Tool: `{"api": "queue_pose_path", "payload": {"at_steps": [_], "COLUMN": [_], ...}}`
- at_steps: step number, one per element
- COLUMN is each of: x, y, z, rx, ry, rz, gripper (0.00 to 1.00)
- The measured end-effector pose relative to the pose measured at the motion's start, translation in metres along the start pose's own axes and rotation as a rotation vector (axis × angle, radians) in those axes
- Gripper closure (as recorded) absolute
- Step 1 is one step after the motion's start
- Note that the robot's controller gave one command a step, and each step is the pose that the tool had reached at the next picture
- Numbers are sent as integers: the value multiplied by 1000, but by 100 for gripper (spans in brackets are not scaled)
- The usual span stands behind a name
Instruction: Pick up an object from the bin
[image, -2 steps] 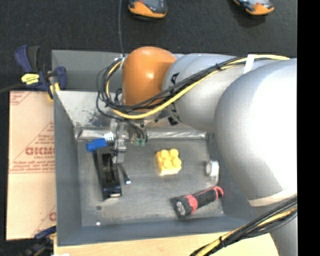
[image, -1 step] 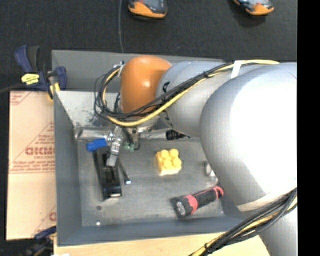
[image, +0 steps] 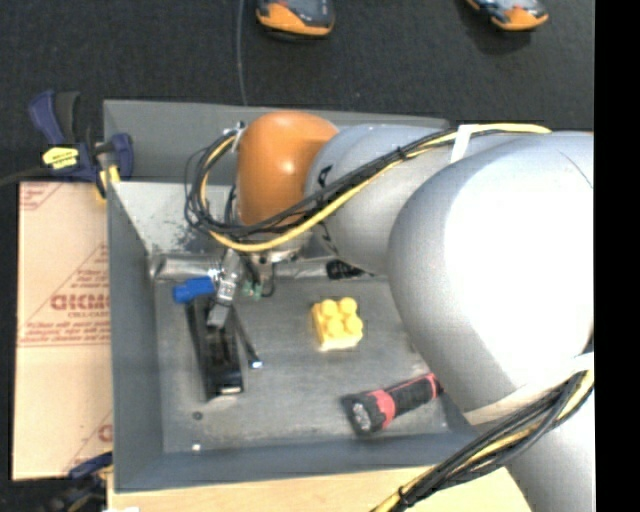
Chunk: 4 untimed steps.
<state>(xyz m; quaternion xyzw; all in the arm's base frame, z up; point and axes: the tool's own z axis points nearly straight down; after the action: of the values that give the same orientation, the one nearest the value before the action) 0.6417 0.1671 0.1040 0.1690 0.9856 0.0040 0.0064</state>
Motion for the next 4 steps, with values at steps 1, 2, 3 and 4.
{"api": "queue_pose_path", "payload": {"at_steps": [1, 2, 3, 4], "x": [58, 34, 27, 12], "y": [-27, -8, -5, -6], "z": [-65, -49, 3, 13], "rx": [5, -8, 4, -3], "ry": [7, -12, 4, -3], "rz": [-158, -117, -132, 39], "gripper": [0, 0, 0, 0]}}
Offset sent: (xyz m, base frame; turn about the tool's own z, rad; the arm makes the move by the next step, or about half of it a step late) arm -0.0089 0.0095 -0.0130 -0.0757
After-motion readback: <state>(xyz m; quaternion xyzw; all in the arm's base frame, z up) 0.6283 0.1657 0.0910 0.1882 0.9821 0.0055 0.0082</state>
